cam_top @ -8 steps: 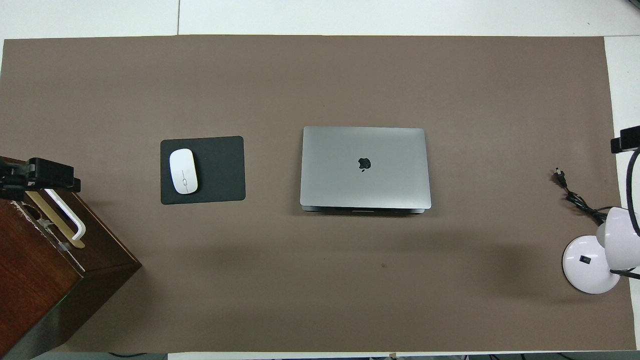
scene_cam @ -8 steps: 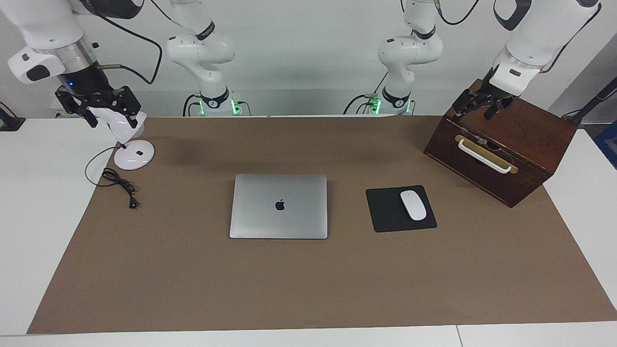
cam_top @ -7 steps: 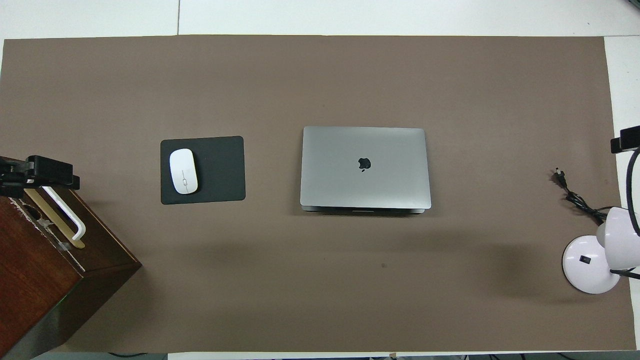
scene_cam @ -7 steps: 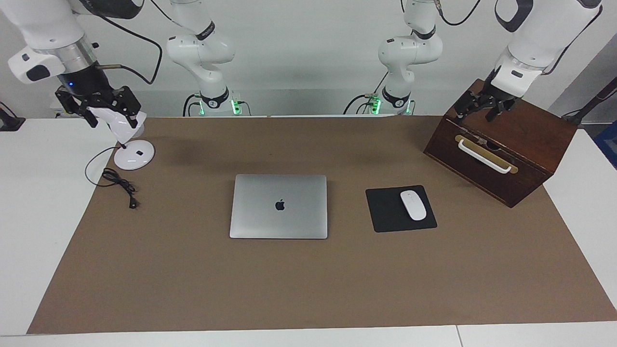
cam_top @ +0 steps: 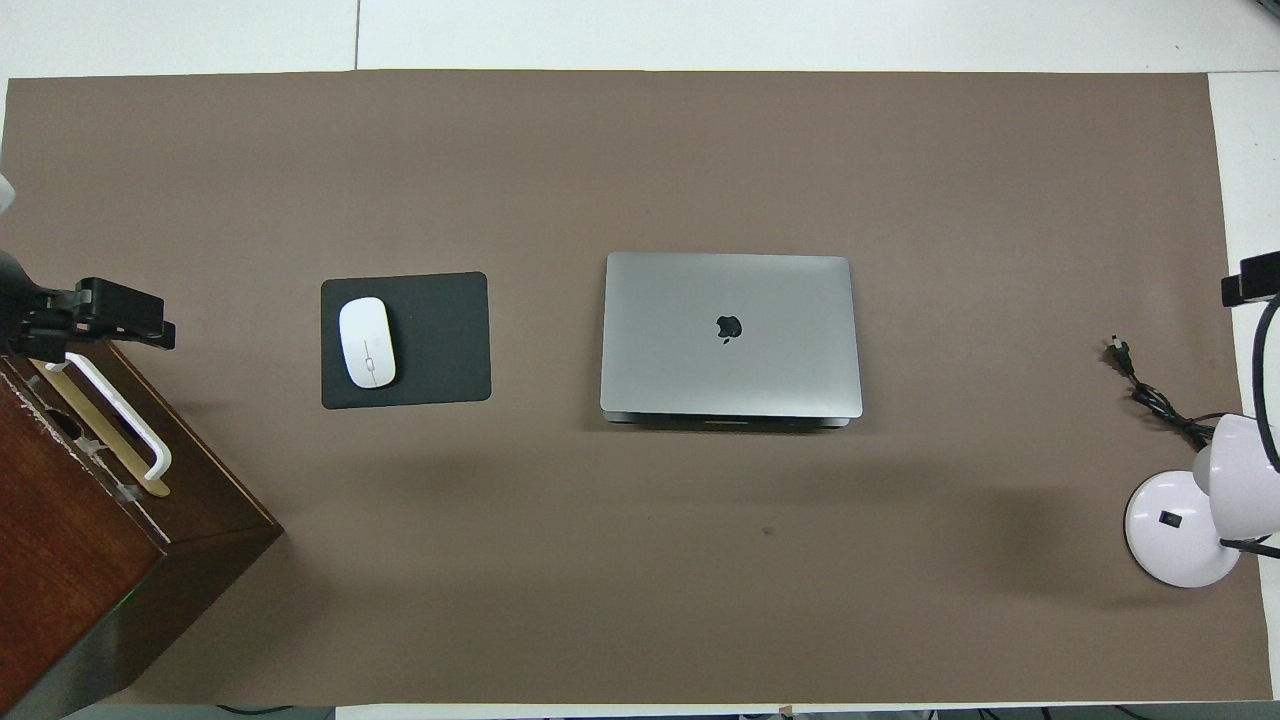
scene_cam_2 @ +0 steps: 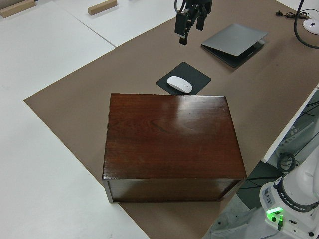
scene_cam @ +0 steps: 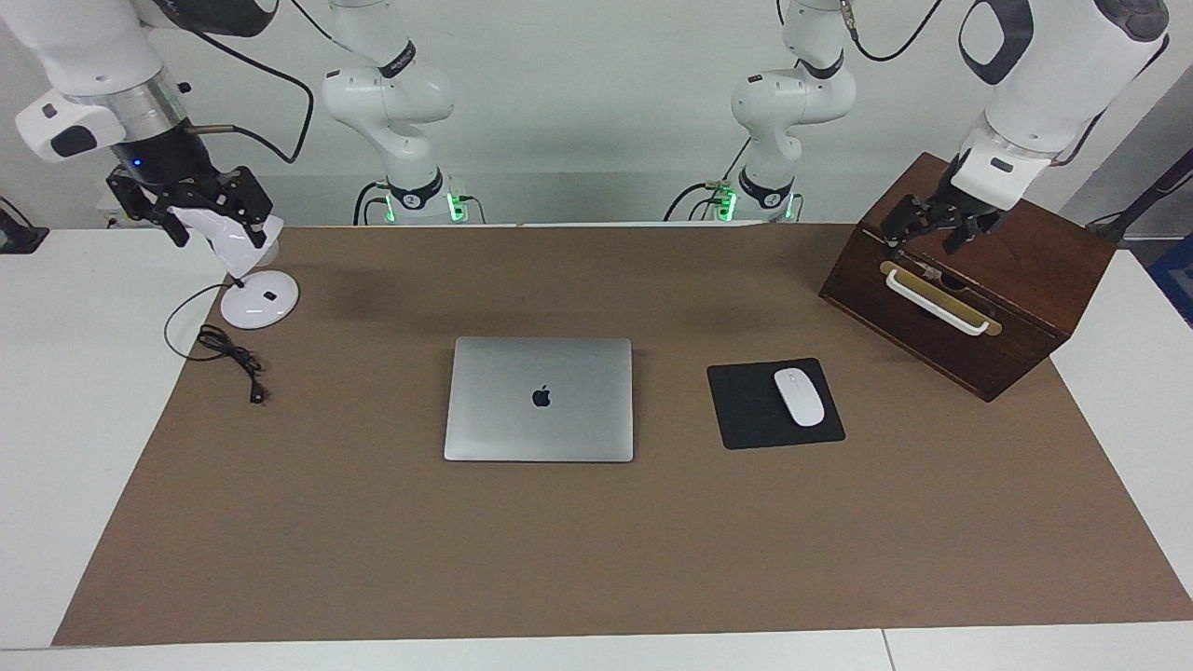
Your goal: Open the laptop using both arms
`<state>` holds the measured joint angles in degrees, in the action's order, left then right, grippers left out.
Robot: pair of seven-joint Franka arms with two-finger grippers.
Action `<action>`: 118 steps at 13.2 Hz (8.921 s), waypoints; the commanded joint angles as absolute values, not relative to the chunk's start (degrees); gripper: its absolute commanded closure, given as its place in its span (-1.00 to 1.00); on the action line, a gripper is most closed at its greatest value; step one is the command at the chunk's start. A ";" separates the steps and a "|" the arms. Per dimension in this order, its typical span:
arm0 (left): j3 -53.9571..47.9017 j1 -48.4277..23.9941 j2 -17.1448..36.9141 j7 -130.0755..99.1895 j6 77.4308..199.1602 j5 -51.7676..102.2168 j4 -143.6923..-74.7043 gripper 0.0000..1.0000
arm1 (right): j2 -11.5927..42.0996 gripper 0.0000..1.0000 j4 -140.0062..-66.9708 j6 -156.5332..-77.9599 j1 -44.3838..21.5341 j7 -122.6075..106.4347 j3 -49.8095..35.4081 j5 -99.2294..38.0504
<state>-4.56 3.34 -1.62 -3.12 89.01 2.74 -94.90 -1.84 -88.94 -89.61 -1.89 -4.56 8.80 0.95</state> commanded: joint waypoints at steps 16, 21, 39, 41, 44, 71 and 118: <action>-4.48 3.25 -0.88 -2.55 88.15 1.67 -92.72 -1.00 | -2.81 -1.00 -90.26 -94.46 -1.76 -5.71 9.93 0.61; -4.48 3.25 -0.88 -2.46 88.15 1.67 -92.72 -1.00 | -0.80 -1.00 -90.26 -100.35 -2.28 -5.89 10.11 0.62; -5.88 2.90 -4.65 -6.83 88.33 1.76 -97.28 1.00 | 9.49 -1.00 -91.58 -121.11 -28.54 4.39 32.68 -14.92; -7.29 2.90 -7.89 -15.95 90.43 2.54 -103.94 1.00 | 10.19 -1.00 -91.76 -121.20 -31.45 5.53 35.93 -19.58; -8.70 2.81 -13.00 -23.45 96.14 9.11 -113.79 1.00 | 10.72 -1.00 -92.37 -121.81 -35.15 9.48 39.19 -25.03; -8.79 -17.22 -7.92 -70.14 144.56 63.60 -141.67 1.00 | -3.50 -1.00 -131.91 -174.01 -63.02 17.23 37.36 -76.64; -8.70 -30.41 15.38 -56.87 160.93 113.03 -129.20 1.00 | -3.52 -1.00 -143.61 -180.79 -62.31 16.79 27.42 -91.05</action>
<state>-9.20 -31.01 12.77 -59.28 160.13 111.66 -129.89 -3.81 -144.18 -181.49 -62.90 17.47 28.01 -89.24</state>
